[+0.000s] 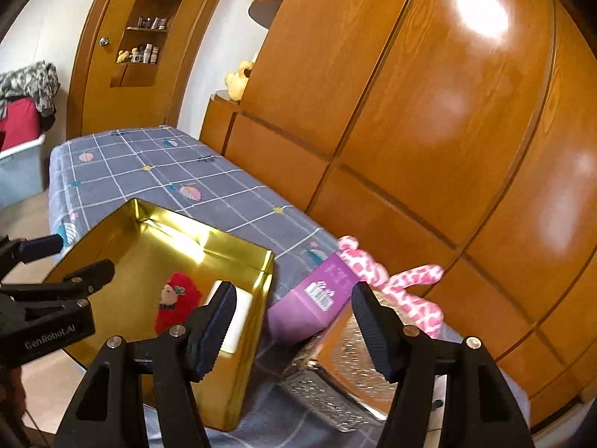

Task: Organize soft objects
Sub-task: 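Move both grippers back over the pile of soft items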

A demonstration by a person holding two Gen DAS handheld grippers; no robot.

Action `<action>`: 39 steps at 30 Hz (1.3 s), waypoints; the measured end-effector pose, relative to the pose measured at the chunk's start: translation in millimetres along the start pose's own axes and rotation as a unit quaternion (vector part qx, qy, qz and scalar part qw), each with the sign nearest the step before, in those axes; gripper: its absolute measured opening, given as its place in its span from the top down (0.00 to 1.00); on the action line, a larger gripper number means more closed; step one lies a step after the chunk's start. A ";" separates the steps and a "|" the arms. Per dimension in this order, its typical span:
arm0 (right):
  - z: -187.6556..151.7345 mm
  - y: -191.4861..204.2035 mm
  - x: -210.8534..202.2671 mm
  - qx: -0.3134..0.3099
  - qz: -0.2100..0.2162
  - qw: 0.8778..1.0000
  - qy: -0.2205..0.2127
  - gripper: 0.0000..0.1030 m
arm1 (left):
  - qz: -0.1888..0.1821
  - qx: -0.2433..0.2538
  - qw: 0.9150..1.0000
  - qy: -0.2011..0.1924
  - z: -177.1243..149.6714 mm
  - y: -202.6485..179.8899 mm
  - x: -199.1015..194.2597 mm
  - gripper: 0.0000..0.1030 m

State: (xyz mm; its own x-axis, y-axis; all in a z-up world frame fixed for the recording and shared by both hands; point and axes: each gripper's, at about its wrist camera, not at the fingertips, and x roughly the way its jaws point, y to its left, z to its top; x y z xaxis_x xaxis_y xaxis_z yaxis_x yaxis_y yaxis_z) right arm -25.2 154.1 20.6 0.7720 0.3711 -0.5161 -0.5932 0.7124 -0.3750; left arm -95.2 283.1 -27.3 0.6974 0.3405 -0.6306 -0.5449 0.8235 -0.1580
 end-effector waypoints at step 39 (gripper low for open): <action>-159.9 -233.6 -39.6 0.250 -0.224 0.937 0.098 0.35 | -0.261 0.289 0.921 0.005 -39.9 -271.1 -37.0 0.28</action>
State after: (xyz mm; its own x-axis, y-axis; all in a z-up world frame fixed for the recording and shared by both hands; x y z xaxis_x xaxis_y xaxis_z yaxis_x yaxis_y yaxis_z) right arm 46.2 -122.2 5.5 0.8317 -0.1136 -0.5435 -0.0010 0.9785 -0.2062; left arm 8.1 29.2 8.6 0.7879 -0.1715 -0.5914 0.2033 0.9790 -0.0131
